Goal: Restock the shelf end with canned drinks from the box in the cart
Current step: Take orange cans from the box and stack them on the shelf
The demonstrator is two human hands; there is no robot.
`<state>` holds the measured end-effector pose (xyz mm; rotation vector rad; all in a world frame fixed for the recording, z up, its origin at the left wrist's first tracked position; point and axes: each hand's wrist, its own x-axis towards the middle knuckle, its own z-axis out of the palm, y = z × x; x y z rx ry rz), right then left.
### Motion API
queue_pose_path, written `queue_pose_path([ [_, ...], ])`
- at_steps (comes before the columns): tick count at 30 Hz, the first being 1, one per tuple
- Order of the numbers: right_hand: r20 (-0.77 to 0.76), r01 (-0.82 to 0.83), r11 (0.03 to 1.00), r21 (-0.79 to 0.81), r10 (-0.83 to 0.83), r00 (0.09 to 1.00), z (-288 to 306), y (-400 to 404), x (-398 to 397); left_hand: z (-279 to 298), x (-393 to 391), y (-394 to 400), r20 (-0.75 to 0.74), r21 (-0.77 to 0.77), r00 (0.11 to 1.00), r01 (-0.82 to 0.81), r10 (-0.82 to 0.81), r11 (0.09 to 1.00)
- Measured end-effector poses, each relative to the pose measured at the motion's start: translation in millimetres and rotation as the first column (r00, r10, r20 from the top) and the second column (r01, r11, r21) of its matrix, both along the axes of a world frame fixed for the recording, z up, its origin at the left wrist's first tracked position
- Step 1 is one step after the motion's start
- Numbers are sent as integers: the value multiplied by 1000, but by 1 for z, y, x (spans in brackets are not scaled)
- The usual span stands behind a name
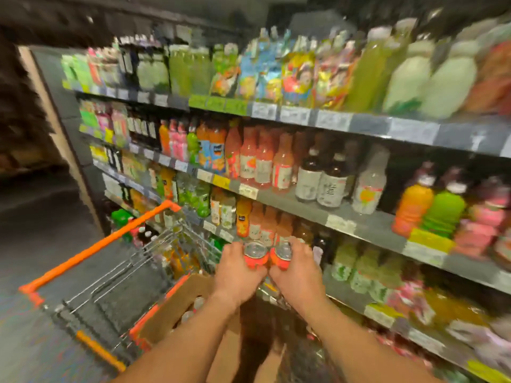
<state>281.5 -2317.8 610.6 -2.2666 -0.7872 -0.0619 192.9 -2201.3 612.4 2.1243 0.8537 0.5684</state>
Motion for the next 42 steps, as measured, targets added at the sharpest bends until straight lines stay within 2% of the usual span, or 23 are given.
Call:
queue_pose_path([
  [5, 41, 188, 975, 123, -194, 980, 67, -93, 28, 71, 44, -72, 133, 117, 977, 153, -168, 981],
  [12, 126, 362, 898, 249, -401, 907, 158, -227, 63, 166, 111, -184, 263, 206, 858, 397, -441, 894],
  [15, 150, 394, 867, 305, -452, 879, 194, -265, 78, 206, 132, -219, 304, 262, 823, 412, -479, 873],
  [20, 165, 404, 814, 418, -505, 847, 258, -292, 109, 271, 169, -251, 416, 237, 758, 443, -502, 865],
  [26, 311, 362, 814, 455, -526, 792, 317, -297, 161, 328, 229, -257, 495, 313, 690, 425, -528, 849],
  [30, 288, 459, 777, 431, -600, 746, 335, -287, 201, 340, 274, -252, 459, 318, 711, 428, -532, 846],
  [37, 232, 501, 773, 388, -608, 759, 327, -274, 253, 334, 332, -242, 276, 321, 777, 480, -566, 816],
  [42, 257, 565, 790, 237, -612, 748, 325, -267, 275, 331, 354, -236, 143, 324, 805, 512, -576, 796],
])
